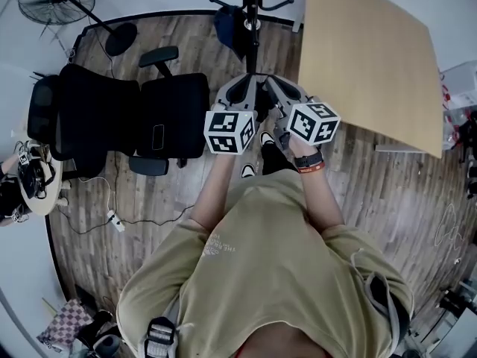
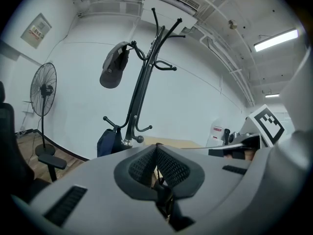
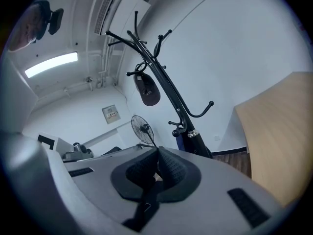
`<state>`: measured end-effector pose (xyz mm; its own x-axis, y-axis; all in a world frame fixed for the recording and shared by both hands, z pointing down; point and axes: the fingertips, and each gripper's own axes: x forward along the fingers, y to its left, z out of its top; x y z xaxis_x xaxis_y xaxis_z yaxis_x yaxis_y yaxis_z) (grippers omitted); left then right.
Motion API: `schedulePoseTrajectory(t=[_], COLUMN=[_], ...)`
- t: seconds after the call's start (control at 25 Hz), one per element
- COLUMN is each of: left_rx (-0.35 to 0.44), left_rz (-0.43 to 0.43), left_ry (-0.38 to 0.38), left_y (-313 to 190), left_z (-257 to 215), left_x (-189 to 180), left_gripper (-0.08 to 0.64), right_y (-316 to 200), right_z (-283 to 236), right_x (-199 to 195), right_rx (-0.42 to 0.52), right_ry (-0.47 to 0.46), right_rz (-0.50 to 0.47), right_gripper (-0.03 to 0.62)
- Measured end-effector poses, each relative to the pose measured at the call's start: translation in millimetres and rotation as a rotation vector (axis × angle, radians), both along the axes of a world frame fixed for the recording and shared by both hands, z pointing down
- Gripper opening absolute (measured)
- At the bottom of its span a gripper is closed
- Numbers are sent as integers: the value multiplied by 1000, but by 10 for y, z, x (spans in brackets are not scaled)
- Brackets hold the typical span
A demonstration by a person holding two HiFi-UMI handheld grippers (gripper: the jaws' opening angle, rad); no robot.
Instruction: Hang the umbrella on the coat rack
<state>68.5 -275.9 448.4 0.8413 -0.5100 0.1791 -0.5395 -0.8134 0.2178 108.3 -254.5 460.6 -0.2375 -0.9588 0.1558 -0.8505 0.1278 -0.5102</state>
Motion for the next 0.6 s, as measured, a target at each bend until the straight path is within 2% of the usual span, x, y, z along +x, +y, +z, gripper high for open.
schedulePoseTrajectory(t=[0.6], left_rx=[-20], left_rz=[-39], left_ry=[-23], left_y=[-594], left_z=[56], left_x=[318], left_gripper=[25], right_y=[-613], right_z=[21], right_x=[352], right_rx=[-21], right_ry=[-18], right_rz=[-48], right_gripper=[17])
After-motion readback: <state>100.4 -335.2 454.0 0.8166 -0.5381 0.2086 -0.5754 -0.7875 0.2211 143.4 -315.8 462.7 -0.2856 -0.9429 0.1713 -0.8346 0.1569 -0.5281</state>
